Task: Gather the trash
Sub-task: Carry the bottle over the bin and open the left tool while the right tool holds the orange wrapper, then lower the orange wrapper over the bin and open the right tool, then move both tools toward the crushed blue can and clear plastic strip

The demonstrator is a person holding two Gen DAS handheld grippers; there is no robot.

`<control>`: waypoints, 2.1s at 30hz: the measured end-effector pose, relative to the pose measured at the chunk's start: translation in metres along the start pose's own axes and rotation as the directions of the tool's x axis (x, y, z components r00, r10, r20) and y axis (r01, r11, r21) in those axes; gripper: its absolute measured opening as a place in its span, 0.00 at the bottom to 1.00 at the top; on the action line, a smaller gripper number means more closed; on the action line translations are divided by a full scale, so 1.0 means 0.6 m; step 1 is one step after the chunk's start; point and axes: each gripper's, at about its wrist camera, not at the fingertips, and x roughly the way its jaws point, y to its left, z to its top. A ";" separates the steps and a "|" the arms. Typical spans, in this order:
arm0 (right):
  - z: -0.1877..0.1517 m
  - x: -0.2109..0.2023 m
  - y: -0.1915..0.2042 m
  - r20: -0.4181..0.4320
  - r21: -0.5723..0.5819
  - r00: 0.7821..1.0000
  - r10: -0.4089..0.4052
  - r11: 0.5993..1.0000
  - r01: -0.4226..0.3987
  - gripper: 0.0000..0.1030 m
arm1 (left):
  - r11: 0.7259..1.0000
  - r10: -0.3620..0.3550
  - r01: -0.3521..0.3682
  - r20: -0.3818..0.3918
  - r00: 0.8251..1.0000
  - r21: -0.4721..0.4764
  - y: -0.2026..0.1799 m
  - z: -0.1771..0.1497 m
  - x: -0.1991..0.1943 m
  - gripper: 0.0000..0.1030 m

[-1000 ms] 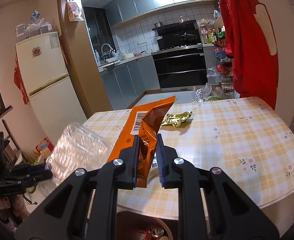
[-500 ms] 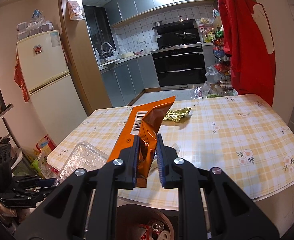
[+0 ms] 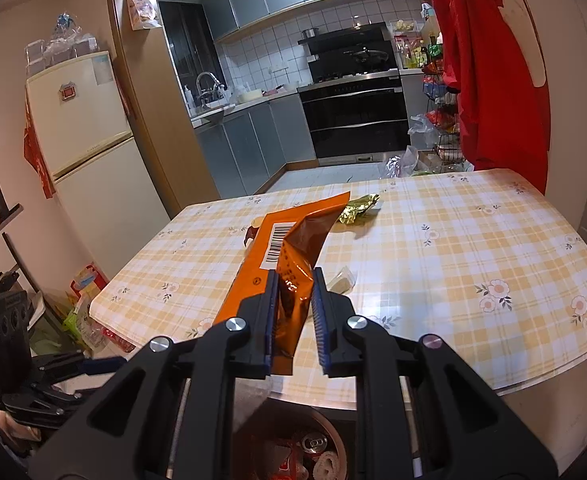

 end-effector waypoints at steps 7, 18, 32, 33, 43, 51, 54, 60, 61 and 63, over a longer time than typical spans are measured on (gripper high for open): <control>-0.006 0.007 0.007 -0.014 -0.017 1.000 0.009 1.000 -0.009 0.19 | 0.994 0.099 -0.094 0.111 0.989 -0.049 0.025 0.028 -0.043 0.82; -0.012 -0.004 0.032 -0.015 -0.095 1.000 0.017 0.995 -0.019 0.19 | 0.955 0.294 -0.277 0.209 0.933 -0.109 0.064 0.061 -0.107 0.94; -0.032 -0.036 0.064 -0.056 -0.184 0.995 0.079 0.979 -0.088 0.19 | 0.929 0.365 -0.339 0.217 0.905 -0.147 0.072 0.067 -0.129 0.94; -0.036 -0.037 0.068 -0.064 -0.193 0.995 0.081 0.977 -0.092 0.19 | 0.929 0.366 -0.339 0.217 0.905 -0.150 0.072 0.066 -0.130 0.94; -0.081 -0.022 0.089 -0.140 -0.204 0.986 0.095 0.971 -0.123 0.65 | 0.936 0.335 -0.299 0.201 0.921 -0.189 0.083 0.066 -0.130 0.94; -0.074 -0.029 0.089 -0.082 -0.211 0.996 0.042 0.976 -0.059 0.94 | 0.934 0.330 -0.291 0.192 0.924 -0.205 0.091 0.060 -0.126 0.94; -0.066 -0.030 0.079 -0.068 -0.205 0.998 0.008 0.979 -0.022 0.94 | 0.935 0.330 -0.291 0.190 0.925 -0.204 0.091 0.060 -0.125 0.94; -0.059 -0.019 0.054 -0.067 -0.170 0.997 -0.035 0.985 0.023 0.94 | 0.936 0.330 -0.297 0.176 0.927 -0.190 0.094 0.058 -0.114 0.94; -0.058 -0.015 0.050 -0.064 -0.173 0.997 -0.051 0.984 0.039 0.94 | 0.936 0.331 -0.300 0.168 0.929 -0.183 0.094 0.059 -0.107 0.94; -0.054 -0.008 0.043 -0.061 -0.174 0.995 -0.073 0.983 0.061 0.94 | 0.936 0.333 -0.306 0.160 0.929 -0.174 0.094 0.060 -0.098 0.94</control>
